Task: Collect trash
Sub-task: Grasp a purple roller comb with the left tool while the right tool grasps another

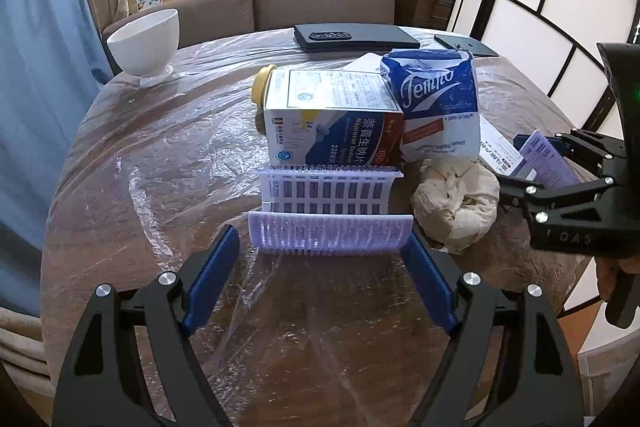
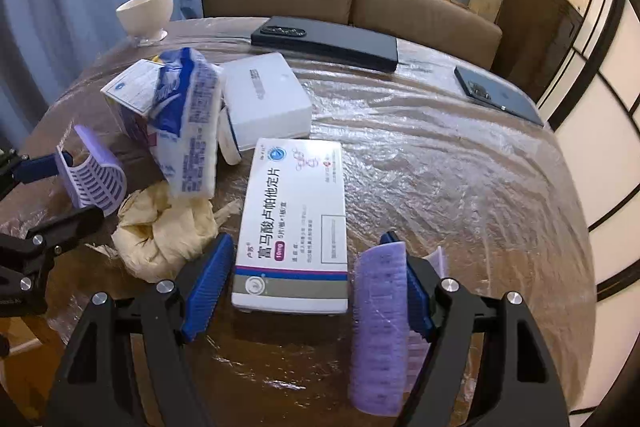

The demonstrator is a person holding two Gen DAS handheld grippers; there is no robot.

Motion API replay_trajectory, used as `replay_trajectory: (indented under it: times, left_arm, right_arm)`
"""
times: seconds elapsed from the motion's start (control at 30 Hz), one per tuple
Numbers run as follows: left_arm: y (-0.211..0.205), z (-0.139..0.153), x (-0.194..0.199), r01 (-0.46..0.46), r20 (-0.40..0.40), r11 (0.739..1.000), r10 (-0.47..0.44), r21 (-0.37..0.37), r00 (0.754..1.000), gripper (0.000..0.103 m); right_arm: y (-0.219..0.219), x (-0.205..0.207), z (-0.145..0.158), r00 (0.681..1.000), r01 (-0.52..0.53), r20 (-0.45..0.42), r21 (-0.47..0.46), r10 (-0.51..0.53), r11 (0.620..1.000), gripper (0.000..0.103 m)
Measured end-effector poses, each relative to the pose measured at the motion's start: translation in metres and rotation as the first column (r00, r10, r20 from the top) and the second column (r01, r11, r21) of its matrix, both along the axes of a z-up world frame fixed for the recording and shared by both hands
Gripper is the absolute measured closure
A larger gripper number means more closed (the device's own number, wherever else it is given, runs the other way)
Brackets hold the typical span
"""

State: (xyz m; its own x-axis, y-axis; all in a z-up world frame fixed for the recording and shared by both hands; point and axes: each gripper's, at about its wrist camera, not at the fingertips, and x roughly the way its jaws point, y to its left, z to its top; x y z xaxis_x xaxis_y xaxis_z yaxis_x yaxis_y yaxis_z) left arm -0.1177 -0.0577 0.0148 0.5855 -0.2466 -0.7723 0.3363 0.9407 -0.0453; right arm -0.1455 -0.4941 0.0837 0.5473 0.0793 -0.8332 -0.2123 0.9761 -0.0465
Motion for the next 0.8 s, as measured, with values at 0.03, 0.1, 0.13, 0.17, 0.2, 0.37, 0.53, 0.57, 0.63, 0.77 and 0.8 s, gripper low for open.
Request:
replay_trajectory:
  times: [0.03, 0.1, 0.13, 0.17, 0.2, 0.37, 0.53, 0.57, 0.63, 0.77, 0.8]
  left_arm:
    - [0.0, 0.0, 0.0, -0.001, 0.0, 1.0, 0.001, -0.002, 1.0, 0.019]
    - [0.001, 0.001, 0.0, -0.003, -0.001, 1.0, 0.003, -0.006, 1.0, 0.019]
    - [0.001, 0.001, 0.0, -0.003, -0.002, 1.0, 0.003, -0.008, 1.0, 0.019]
    - [0.001, 0.0, 0.0, -0.003, -0.003, 1.0, 0.003, -0.009, 1.0, 0.019]
    - [0.001, 0.0, 0.0, -0.003, -0.005, 1.0, 0.003, -0.009, 1.0, 0.019]
    - [0.0, -0.001, 0.0, -0.003, -0.009, 1.0, 0.002, -0.012, 1.0, 0.019]
    - [0.002, -0.001, -0.001, -0.001, -0.007, 1.0, 0.001, -0.014, 1.0, 0.019]
    - [0.002, -0.001, -0.001, -0.001, -0.006, 1.0, 0.001, -0.014, 1.0, 0.019]
    - [0.002, -0.001, -0.002, -0.001, -0.002, 1.0, 0.001, -0.013, 1.0, 0.019]
    - [-0.001, 0.0, 0.0, 0.01, 0.004, 1.0, -0.01, -0.02, 1.0, 0.022]
    - [-0.002, 0.0, 0.0, 0.015, 0.003, 1.0, -0.015, -0.018, 1.0, 0.026]
  right_arm:
    - [-0.003, -0.001, 0.004, 1.0, 0.006, 0.015, 0.015, -0.007, 1.0, 0.029]
    - [-0.01, -0.003, 0.015, 0.999, 0.015, 0.046, 0.053, -0.018, 0.998, 0.021]
    - [-0.014, -0.005, 0.02, 0.998, 0.019, 0.062, 0.071, -0.024, 0.997, 0.021]
    - [-0.017, -0.005, 0.024, 0.997, 0.016, 0.068, 0.092, -0.022, 0.996, 0.021]
    - [-0.018, -0.005, 0.026, 0.998, 0.012, 0.065, 0.101, -0.018, 0.995, 0.021]
    - [-0.021, -0.007, 0.028, 0.998, 0.03, 0.06, 0.106, -0.037, 0.994, 0.021]
    - [-0.043, -0.019, 0.027, 0.992, 0.113, 0.048, 0.129, -0.121, 0.985, 0.021]
    - [-0.048, -0.02, 0.024, 0.99, 0.133, 0.034, 0.133, -0.138, 0.982, 0.021]
    - [-0.054, -0.022, 0.021, 0.988, 0.151, 0.021, 0.132, -0.155, 0.98, 0.021]
    - [-0.064, -0.026, 0.011, 0.984, 0.181, -0.024, 0.156, -0.179, 0.971, 0.021]
    - [-0.066, -0.026, 0.007, 0.982, 0.189, -0.042, 0.173, -0.185, 0.967, 0.021]
